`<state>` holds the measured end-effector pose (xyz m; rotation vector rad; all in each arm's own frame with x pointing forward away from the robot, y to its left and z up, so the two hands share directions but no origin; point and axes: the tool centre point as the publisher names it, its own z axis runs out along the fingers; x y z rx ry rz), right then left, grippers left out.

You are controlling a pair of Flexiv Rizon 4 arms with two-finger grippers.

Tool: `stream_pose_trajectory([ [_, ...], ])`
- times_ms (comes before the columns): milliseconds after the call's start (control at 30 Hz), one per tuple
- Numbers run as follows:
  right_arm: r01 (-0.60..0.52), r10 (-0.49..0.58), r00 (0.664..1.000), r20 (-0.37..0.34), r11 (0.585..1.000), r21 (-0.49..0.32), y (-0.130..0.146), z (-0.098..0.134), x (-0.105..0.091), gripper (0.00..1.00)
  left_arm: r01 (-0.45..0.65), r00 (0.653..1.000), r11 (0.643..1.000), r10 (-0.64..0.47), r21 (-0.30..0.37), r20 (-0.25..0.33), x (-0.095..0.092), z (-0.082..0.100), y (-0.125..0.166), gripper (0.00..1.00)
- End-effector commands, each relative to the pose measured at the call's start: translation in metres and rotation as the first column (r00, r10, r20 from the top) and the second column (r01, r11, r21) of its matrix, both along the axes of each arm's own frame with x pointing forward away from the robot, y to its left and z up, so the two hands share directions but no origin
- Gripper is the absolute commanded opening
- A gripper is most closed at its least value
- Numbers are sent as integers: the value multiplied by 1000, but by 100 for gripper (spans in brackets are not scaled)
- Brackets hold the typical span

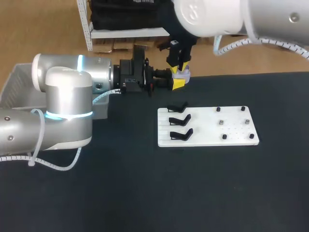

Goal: Pick up each earbud case from the left stands, insert the matching earbuds, close the lid, and place the case in the box.

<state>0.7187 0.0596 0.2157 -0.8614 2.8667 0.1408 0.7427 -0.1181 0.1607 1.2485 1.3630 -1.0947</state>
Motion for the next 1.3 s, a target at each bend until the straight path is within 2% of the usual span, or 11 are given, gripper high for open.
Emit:
stream_pose_trajectory([
  [33,8,-8,1000,2,1000,0,-3,-1,2,0,-6,1000,1000,6,-8,7,-2,-2,0,0],
  [1067,7,-7,1000,0,1000,-22,-7,-14,3,0,-6,1000,1000,6,-8,7,-2,-2,0,0],
  [1200,5,-5,1000,0,1000,-28,-6,-14,3,22,-6,1000,1000,6,-8,7,-2,-2,0,0],
  [1300,3,-3,1000,1,1000,-29,-6,-13,2,27,-6,1000,1000,6,-8,7,-2,-2,0,0],
])
